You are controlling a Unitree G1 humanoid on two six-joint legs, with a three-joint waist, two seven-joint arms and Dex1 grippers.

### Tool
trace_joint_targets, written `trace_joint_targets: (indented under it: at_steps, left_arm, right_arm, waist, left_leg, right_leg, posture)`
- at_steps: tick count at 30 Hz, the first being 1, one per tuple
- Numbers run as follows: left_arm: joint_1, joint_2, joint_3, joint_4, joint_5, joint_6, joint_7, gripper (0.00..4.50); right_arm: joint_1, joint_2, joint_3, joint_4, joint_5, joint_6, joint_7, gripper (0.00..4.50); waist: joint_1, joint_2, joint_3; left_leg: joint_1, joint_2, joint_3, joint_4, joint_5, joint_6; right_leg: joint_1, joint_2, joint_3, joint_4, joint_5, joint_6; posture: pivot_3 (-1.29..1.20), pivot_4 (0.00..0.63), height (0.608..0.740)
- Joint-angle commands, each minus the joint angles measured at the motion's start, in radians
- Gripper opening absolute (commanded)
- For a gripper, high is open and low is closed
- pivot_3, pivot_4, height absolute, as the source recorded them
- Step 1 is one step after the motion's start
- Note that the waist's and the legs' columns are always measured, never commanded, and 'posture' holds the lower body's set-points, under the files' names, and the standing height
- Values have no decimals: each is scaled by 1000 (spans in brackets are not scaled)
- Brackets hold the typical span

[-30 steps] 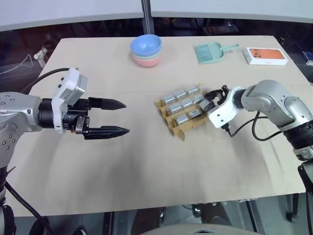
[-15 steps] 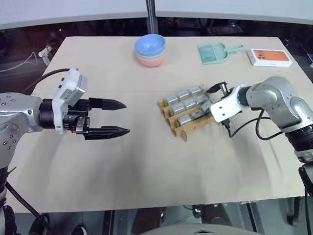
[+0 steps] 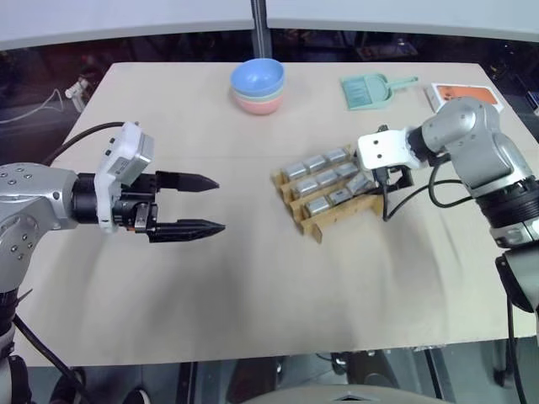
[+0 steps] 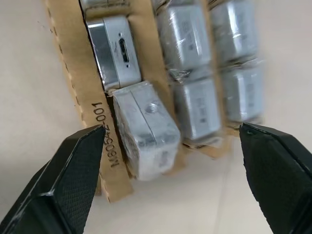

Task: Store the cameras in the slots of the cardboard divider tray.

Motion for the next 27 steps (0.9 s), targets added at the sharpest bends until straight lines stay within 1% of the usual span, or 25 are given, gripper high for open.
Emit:
trace_joint_targets:
  at_steps: [1,2,5,7,9,11,12,17,20,22,25,27]
  left_arm:
    - [11,8,59,-26,-15,0,10,4500]
    - [14,9,62,-27,-17,0,11,4500]
    - [23,10,72,-35,-21,4,15,4500]
    - [27,10,76,-36,-21,6,17,4500]
    - [28,11,77,-37,-20,3,17,4500]
    - [25,9,76,-36,-20,-2,17,4500]
    - [21,7,74,-36,-19,-8,16,4500]
    - [13,1,68,-33,-13,-36,9,4500]
    - [8,0,64,-33,-17,-39,7,4500]
    - [0,-3,61,-31,-22,-36,9,4500]
    - [-7,-5,53,-29,-20,-36,8,4500]
    - [-14,-5,49,-24,-18,-37,7,4500]
  right_arm:
    - [-49,-5,5,37,-1,-30,28,4403]
    - [-52,-3,7,46,-1,-35,29,4403]
    - [-61,4,11,66,0,-54,26,3541]
    - [-64,11,9,69,5,-64,25,2632]
    - [-64,18,3,64,16,-59,29,1580]
    - [-65,24,-5,57,30,-44,40,789]
    - [-66,25,-8,55,33,-38,43,683]
    - [-65,20,-25,51,63,-3,63,683]
    - [-63,28,-63,73,122,24,81,683]
    - [-58,36,-96,107,187,25,122,683]
    - [-43,46,-158,202,294,-43,182,683]
    - [-45,45,-163,285,293,-110,178,683]
  waist:
    - [1,0,0]
    - [0,0,0]
    - [-1,0,0]
    - [-1,0,0]
    - [-1,0,0]
    - [-5,0,0]
    - [-6,0,0]
    - [-7,0,0]
    - [-7,0,0]
    - [-7,0,0]
    - [-5,0,0]
    - [-5,0,0]
  left_leg:
    - [0,0,0,0,0,0]
    - [0,0,0,0,0,0]
    - [0,0,0,0,0,0]
    - [1,0,0,0,0,0]
    - [1,0,0,0,0,0]
    - [1,0,0,0,0,0]
    - [1,0,-1,0,0,0]
    - [1,1,-1,0,0,0]
    - [1,1,-1,0,0,0]
    - [1,1,-1,0,0,0]
    - [1,1,-1,0,0,0]
    - [1,0,-1,0,0,0]
  right_leg:
    - [0,0,0,0,0,0]
    - [0,0,0,0,0,0]
    - [0,0,0,0,0,0]
    - [0,0,0,1,0,0]
    - [0,0,0,1,0,0]
    - [0,0,0,1,0,0]
    - [0,0,0,1,0,0]
    - [0,1,0,1,0,0]
    - [0,1,0,1,0,0]
    - [0,1,0,1,0,0]
    - [0,1,0,1,0,0]
    - [0,1,0,1,0,0]
  posture:
    - [0,150,740]
    - [0,150,740]
    - [0,150,740]
    - [0,150,740]
    - [0,150,740]
    - [0,150,740]
    - [0,150,740]
    - [0,150,740]
    - [0,150,740]
    - [0,150,740]
    - [0,150,740]
    - [0,150,740]
